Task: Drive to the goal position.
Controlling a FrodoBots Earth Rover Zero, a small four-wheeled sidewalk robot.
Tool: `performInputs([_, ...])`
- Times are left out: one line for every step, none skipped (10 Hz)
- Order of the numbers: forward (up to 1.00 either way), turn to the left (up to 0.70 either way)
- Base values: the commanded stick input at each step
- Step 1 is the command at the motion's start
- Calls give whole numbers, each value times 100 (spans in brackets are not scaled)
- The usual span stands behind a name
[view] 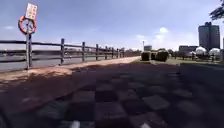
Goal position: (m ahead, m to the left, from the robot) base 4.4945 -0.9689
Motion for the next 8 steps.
performInputs([70,0])
performInputs([70,0])
performInputs([70,0])
performInputs([70,0])
performInputs([70,0])
performInputs([70,0])
performInputs([70,0])
performInputs([70,0])
